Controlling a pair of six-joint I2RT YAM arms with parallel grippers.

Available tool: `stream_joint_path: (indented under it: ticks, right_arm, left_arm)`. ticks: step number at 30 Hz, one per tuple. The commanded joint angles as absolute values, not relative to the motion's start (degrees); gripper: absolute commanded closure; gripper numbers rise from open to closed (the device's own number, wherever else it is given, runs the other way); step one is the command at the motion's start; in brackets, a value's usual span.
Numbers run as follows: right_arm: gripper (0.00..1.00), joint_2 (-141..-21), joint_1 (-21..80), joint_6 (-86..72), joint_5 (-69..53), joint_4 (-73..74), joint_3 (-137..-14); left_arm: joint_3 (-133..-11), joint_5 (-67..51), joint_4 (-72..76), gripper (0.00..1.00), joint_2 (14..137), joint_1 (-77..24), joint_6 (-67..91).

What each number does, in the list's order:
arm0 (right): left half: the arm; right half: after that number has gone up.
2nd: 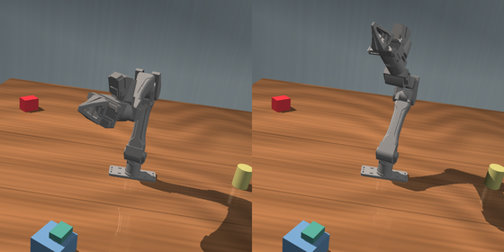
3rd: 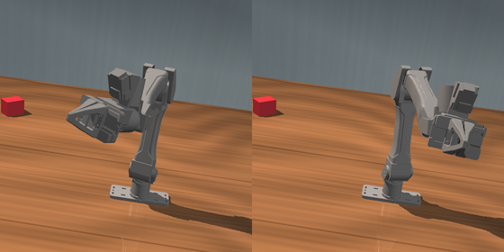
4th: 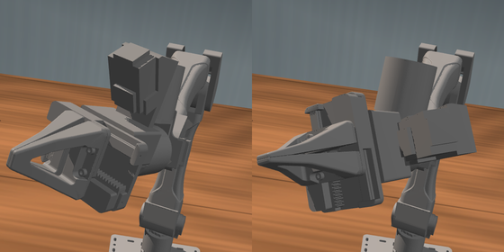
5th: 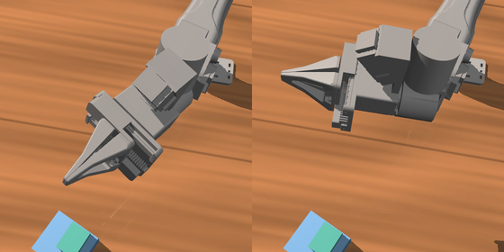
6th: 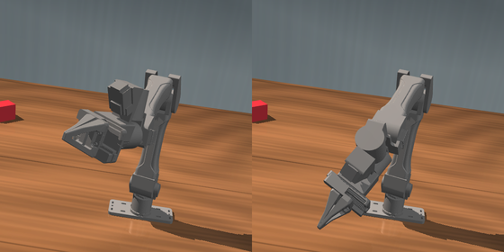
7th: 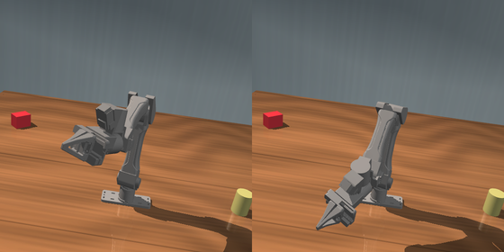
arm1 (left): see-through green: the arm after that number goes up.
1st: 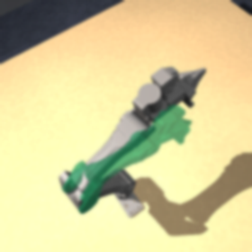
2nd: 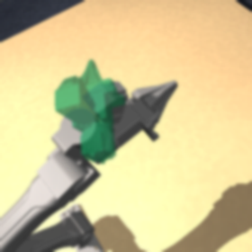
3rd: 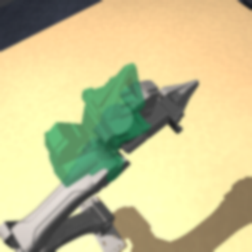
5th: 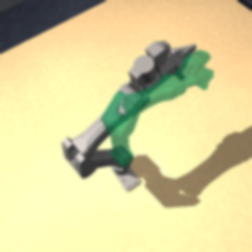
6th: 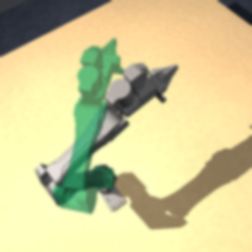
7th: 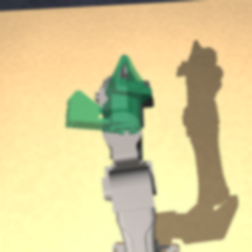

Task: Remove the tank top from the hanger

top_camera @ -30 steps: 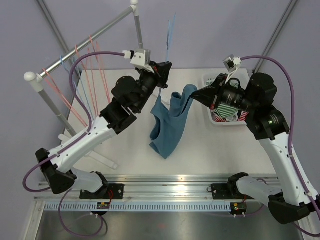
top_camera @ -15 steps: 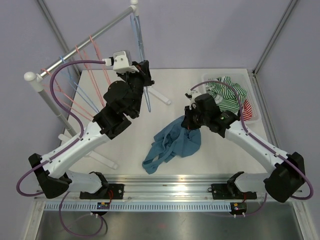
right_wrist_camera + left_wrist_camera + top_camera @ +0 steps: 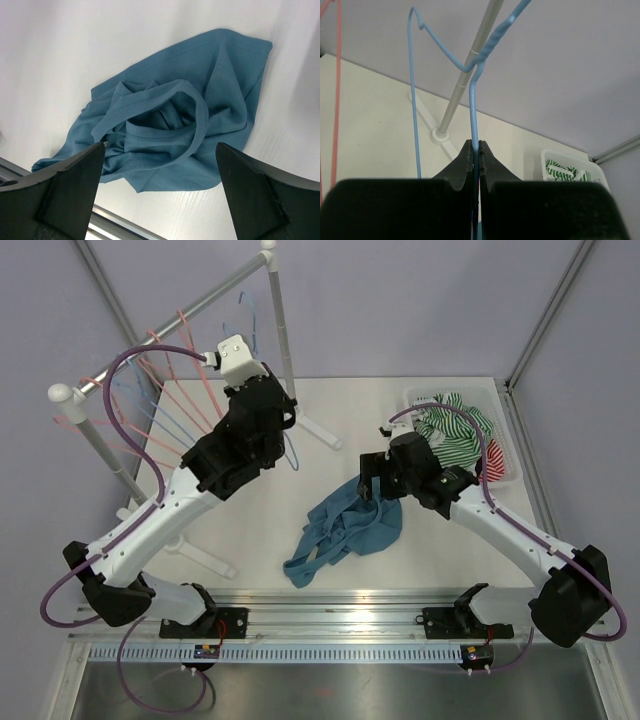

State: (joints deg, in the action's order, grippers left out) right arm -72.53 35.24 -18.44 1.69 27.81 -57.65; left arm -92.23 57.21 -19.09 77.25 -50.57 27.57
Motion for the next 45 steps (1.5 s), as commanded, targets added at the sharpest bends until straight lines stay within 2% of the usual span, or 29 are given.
stream_joint_path:
  ticks: [1,8,15,24,28,29,33,35,36,37,39,40,45]
  right_arm:
    - [0.01,-70.8,35.4,-18.2,3.2,27.2,-60.9]
    - [0.0,-70.9,35.4,-16.6,0.2,26.0,-60.5]
    - [0.01,-75.4,35.5,-16.1,-2.4,25.9,-59.9]
    - [0.01,-78.0,37.3,-15.0,-5.3,24.3,-58.0]
    - [0.01,-78.5,38.5,-14.6,-4.6,24.3,-57.6]
    - [0.0,-78.9,39.6,-14.7,-4.1,23.8,-57.4]
    - [0.01,-81.7,44.2,-15.0,-0.4,23.6,-57.4]
    - [0.01,-84.3,45.8,-15.6,3.6,23.2,-57.4]
    - [0.0,-85.2,46.7,-16.6,4.0,23.0,-57.4]
    - [0.01,-86.2,47.0,-17.1,4.1,22.2,-57.2]
    - [0.01,-89.1,48.2,-17.8,4.6,20.8,-56.8]
    - [0.01,-91.4,48.4,-18.1,6.2,20.0,-56.8]
    - [0.01,-99.2,49.4,-20.1,11.6,21.6,-58.3]
  left_arm:
    - [-97.6,56.5,-26.4,1.0,79.0,-46.9,36.1]
    - [-103.7,49.0,-28.7,1.0,82.6,-36.9,36.9]
    - [-106.6,45.2,-30.5,1.0,86.5,-31.6,38.8]
    - [-96.9,41.8,-28.3,1.0,85.4,-29.4,44.6]
    - [-96.8,40.9,-28.0,1.0,85.6,-29.3,45.1]
    - [-96.9,40.6,-28.0,0.97,85.7,-29.4,45.2]
    - [-97.4,38.0,-27.8,0.58,85.0,-29.3,45.0]
    - [-97.5,36.7,-27.2,0.47,84.4,-29.4,44.3]
    - [-97.7,34.7,-27.2,0.36,84.0,-29.3,43.7]
    - [-99.1,33.8,-27.8,0.29,84.1,-29.4,43.3]
    - [-100.1,31.5,-28.8,0.18,83.9,-29.4,42.8]
    - [-100.4,30.5,-28.8,0.01,83.0,-29.4,42.3]
    - [-99.8,24.0,-27.8,0.01,78.6,-29.4,41.1]
